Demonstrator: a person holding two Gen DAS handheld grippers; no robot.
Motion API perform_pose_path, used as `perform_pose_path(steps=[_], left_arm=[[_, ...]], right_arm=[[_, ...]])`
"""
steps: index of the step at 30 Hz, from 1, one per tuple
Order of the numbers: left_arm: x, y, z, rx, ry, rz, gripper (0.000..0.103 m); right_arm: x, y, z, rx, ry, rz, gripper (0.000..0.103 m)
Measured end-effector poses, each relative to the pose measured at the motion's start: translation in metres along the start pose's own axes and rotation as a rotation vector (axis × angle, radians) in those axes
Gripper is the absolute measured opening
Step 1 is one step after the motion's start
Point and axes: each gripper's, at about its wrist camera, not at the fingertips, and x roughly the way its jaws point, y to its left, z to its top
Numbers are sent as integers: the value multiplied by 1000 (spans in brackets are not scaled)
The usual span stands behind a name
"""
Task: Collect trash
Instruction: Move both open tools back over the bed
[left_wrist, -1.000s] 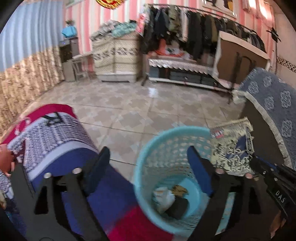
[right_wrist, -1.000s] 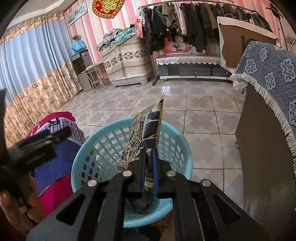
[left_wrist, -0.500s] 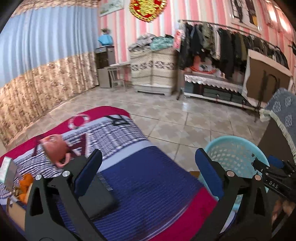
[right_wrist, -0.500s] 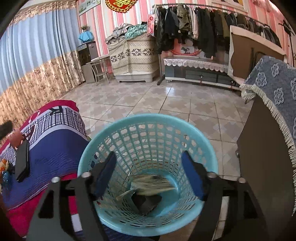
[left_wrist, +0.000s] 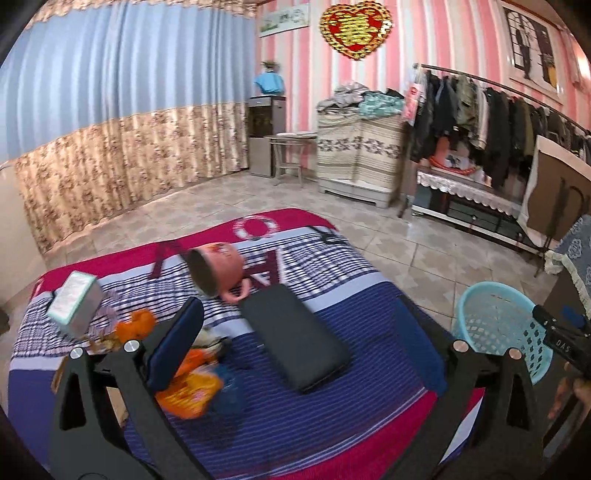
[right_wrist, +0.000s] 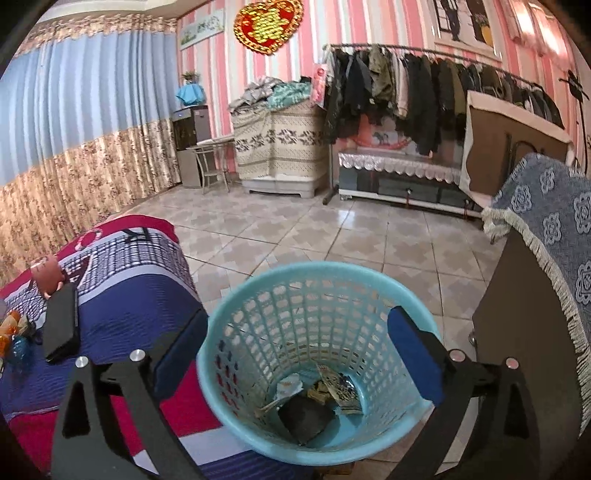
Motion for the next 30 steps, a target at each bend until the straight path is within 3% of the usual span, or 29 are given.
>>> perform_pose_path(steps=[6,16,30], left_arm=[[-21,39,-15,-38,15,49,97],[-45,93,-48,-97,29,127,97],[-51,160,-95,-164,93,237,97]], right_arm=[[-16,14,-2,-6,-33,69,96],[-26,20,-5,-1,-51,97,98],[-32,65,-13,-98,-44,164,98]])
